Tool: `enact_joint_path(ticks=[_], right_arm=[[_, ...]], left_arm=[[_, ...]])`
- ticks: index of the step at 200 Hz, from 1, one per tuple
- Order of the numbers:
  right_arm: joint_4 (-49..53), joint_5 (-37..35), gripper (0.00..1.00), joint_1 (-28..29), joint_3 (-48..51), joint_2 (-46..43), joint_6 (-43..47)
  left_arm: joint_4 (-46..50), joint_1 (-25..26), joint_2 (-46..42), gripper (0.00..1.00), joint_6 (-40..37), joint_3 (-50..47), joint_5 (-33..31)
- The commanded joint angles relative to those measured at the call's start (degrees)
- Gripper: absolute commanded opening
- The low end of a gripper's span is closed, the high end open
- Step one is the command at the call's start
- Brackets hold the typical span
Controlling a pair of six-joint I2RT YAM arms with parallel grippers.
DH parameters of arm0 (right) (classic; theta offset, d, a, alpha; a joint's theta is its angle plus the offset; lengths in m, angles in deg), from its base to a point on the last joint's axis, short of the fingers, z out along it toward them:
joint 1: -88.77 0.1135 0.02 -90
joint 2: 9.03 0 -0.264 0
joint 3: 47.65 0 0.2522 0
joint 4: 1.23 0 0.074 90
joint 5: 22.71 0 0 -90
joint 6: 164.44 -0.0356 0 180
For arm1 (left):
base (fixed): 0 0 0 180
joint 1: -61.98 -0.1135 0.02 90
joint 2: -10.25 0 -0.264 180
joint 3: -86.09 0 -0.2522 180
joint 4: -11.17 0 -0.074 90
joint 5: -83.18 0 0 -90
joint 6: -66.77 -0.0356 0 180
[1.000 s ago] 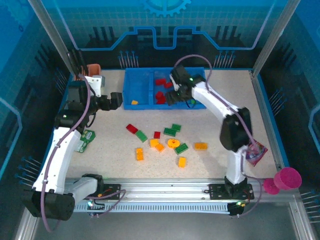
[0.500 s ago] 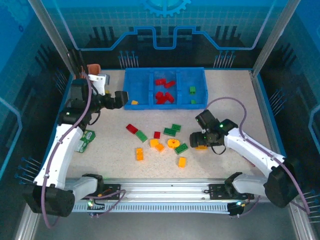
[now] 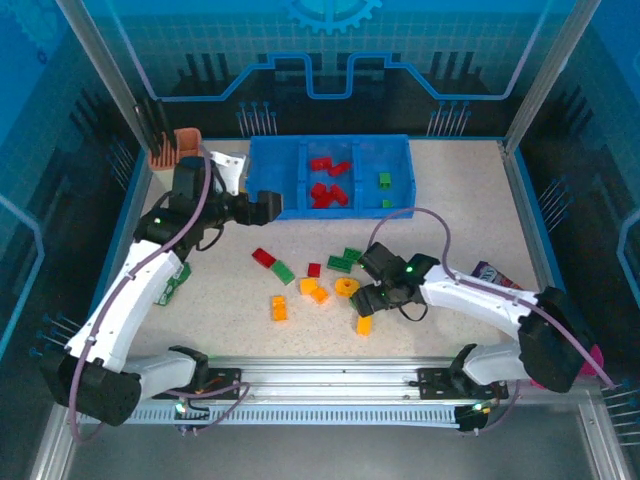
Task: Sort the legos into containers by color
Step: Pick up the lego from the bottom-center of the table.
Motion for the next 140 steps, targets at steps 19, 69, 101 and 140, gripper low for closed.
enact_joint_path(ticks=[19,69,101,140], right_arm=[[-4.63,-2.29,0.88,2.39,-3.55,5.94,4.25],[-6.98,-1.59,0.90,2.69,-5.81,13.15,5.50],[-6.88,-2.02,0.87,2.77,-6.04,15.97,5.69],[-4.83,-2.59,0.67,2.78,-6.90,18.12,6.13]], left_arm=[[3.25,5.02,-0.92,0.96,5.34,-3.17,-2.73],[4.19,9.05,-1.54,0.98,7.25,-6.85,-5.08],[4.02,9.14,-1.21,0.99,7.35,-7.33,-5.76],[3.78,9.22,-0.34,0.99,8.24,-9.07,-6.76]])
